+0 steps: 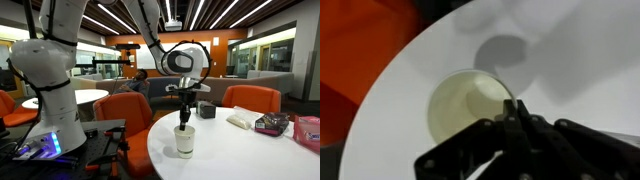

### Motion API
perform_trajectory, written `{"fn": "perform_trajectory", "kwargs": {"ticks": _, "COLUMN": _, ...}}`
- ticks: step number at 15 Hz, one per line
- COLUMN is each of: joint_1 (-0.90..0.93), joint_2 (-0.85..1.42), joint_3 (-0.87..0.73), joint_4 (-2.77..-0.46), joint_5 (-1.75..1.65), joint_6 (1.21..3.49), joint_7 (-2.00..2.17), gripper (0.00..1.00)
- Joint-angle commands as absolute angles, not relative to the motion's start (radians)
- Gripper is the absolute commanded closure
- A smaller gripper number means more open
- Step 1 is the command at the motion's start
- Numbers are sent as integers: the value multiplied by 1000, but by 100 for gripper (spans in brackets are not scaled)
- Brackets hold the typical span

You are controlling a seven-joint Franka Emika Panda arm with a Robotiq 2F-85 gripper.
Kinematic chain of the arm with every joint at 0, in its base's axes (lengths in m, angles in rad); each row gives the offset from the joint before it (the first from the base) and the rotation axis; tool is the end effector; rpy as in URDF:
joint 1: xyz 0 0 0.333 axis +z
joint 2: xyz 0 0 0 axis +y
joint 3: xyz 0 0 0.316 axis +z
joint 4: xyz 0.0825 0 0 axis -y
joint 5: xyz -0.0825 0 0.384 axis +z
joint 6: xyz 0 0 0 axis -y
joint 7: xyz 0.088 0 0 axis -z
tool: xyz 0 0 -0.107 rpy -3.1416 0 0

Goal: Move the cup towards you

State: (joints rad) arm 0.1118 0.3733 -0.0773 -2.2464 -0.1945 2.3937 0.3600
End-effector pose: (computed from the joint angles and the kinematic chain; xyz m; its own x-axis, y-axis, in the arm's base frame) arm 0.5169 0.0147 0.1821 0.9680 -0.1797 -0.1752 -0.1440 -0.9695 0.1986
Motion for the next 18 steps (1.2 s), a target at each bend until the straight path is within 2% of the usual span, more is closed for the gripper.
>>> {"fn": "perform_trajectory", "kwargs": {"ticks": 1, "joint_1": 100, "joint_2": 341, "joint_3": -71, "joint_4": -2281, "joint_5": -183, "joint_6": 2426, "joint_7": 347, "gripper": 65}}
{"fn": "perform_trajectory", "kwargs": {"ticks": 8, "joint_1": 75, "joint_2": 241, "joint_3": -60, "joint_4": -2335, "joint_5": -165, "joint_6": 2403, "joint_7": 292, "gripper": 11}}
{"fn": "perform_trajectory", "kwargs": {"ticks": 10, "joint_1": 67, "joint_2": 186, "joint_3": -50, "joint_4": -2358, "joint_5": -146, "joint_6": 2380, "joint_7": 254, "gripper": 0}}
{"fn": "perform_trajectory", "kwargs": {"ticks": 18, "joint_1": 55, "joint_2": 14, "joint_3": -16, "joint_4": -2356, "joint_5": -92, "joint_6": 2208, "joint_7": 160, "gripper": 0}}
